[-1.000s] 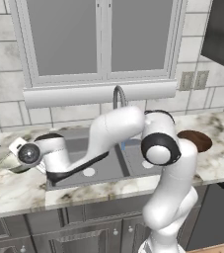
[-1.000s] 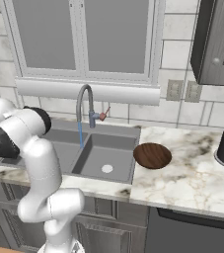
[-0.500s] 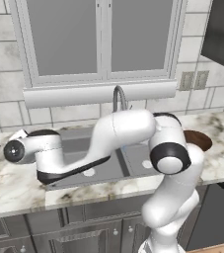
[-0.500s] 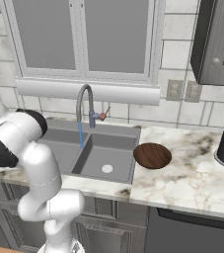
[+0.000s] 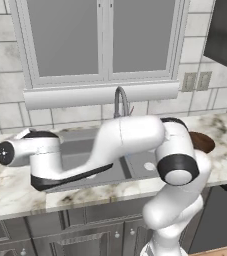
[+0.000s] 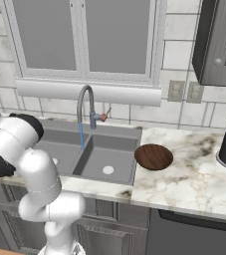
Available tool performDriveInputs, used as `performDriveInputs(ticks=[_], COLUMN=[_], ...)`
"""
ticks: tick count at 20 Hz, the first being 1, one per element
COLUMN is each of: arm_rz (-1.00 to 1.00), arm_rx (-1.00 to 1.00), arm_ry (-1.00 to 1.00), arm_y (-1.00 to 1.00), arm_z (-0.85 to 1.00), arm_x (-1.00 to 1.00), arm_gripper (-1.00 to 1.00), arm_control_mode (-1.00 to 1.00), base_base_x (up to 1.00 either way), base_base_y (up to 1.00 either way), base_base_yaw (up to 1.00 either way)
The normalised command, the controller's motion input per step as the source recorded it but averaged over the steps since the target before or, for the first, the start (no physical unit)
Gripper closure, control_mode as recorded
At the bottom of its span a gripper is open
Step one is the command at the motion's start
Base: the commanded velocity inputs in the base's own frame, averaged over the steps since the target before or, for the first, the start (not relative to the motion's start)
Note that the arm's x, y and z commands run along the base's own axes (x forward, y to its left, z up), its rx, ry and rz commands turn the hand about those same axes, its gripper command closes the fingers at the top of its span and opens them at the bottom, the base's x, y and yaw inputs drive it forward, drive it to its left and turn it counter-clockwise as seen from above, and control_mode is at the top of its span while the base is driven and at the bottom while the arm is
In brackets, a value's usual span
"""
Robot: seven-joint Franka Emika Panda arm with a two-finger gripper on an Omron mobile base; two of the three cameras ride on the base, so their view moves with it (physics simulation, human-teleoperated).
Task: Rinse each bowl for a few seconds and place them down in the sink or on the counter.
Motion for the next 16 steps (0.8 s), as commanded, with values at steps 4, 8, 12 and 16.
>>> performDriveInputs(ticks=[4,8,12,16], arm_rz=[-0.06,-0.01,0.00,0.00], arm_rx=[-0.01,-0.01,0.00,0.00], arm_ry=[-0.08,-0.11,-0.12,-0.08], arm_y=[-0.36,-0.16,-0.07,-0.28], arm_z=[0.00,-0.06,-0.10,0.00], arm_x=[-0.31,-0.25,-0.09,-0.01], arm_gripper=[1.00,1.00,1.00,1.00], arm_control_mode=[-1.00,-1.00,-1.00,-1.00], base_base_x=[0.00,0.00,0.00,0.00], base_base_y=[0.00,0.00,0.00,0.00], base_base_yaw=[0.00,0.00,0.00,0.00])
